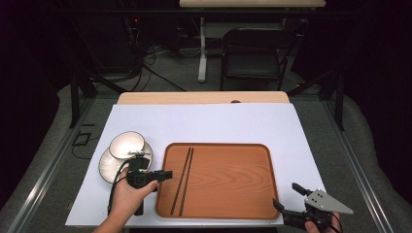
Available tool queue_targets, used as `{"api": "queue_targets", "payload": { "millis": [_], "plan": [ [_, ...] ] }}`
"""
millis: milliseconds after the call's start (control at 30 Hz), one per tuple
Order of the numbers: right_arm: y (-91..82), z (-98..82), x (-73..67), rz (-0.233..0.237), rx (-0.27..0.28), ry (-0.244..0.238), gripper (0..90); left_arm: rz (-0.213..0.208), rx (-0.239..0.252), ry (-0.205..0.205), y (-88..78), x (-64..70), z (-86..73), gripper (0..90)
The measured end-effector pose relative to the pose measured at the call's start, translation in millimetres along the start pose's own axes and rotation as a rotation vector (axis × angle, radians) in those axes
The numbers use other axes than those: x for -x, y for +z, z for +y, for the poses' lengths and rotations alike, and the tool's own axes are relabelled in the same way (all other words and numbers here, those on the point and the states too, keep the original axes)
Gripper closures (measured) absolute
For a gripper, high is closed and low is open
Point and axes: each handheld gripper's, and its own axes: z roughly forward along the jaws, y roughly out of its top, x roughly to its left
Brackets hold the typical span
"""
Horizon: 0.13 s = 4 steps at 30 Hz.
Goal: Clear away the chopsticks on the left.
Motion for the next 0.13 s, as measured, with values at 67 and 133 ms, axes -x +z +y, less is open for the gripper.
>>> {"api": "queue_targets", "payload": {
  "millis": [67, 133],
  "plan": [
    [-0.1, 0.0, 0.1, 0.000, -0.001, -0.001, 14.5, 0.039, 0.088, 0.116, -12.5, -2.3, -3.0, 54.8],
    [-0.1, -0.1, 0.7, 0.001, -0.003, 0.001, 14.5, 0.073, 0.204, 0.199, -25.1, -6.7, -7.6, 48.0]
  ]
}}
